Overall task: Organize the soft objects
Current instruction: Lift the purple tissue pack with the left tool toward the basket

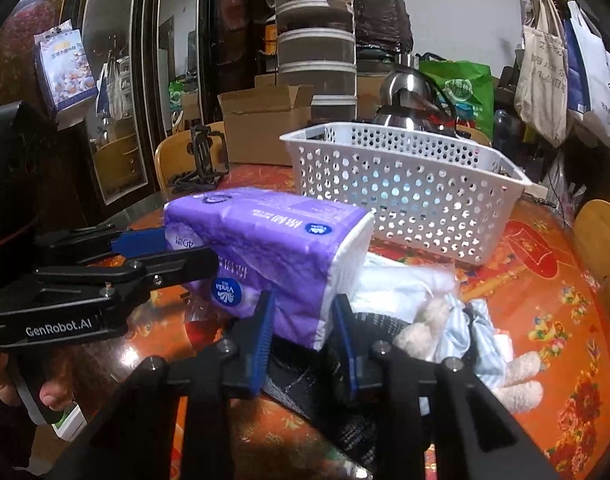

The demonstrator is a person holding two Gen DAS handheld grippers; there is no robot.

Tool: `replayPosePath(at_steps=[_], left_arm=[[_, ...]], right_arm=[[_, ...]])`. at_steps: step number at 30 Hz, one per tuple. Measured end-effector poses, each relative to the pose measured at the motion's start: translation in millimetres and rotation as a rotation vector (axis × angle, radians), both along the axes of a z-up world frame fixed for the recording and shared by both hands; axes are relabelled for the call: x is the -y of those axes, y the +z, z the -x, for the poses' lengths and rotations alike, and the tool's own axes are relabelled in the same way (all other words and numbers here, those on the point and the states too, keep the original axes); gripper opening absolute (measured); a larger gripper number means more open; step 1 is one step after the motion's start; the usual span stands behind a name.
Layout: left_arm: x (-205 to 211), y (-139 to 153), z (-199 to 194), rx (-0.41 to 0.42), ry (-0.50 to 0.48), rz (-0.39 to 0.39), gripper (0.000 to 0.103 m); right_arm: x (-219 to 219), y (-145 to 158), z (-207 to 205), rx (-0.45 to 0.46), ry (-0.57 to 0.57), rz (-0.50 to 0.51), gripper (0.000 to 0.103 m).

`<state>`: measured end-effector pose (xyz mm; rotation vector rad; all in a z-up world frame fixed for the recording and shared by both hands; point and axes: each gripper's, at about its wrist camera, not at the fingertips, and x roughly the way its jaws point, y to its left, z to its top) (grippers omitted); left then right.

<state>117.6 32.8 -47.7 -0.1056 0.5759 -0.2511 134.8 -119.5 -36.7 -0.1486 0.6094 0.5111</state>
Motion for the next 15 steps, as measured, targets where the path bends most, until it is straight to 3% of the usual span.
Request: replayPosePath(at_steps=[15], left_arm=[[24,48,2,0.057,-0.017,-0.045,0.044]], right_arm=[[13,41,9,0.079,-0.023,0.013,0.027]])
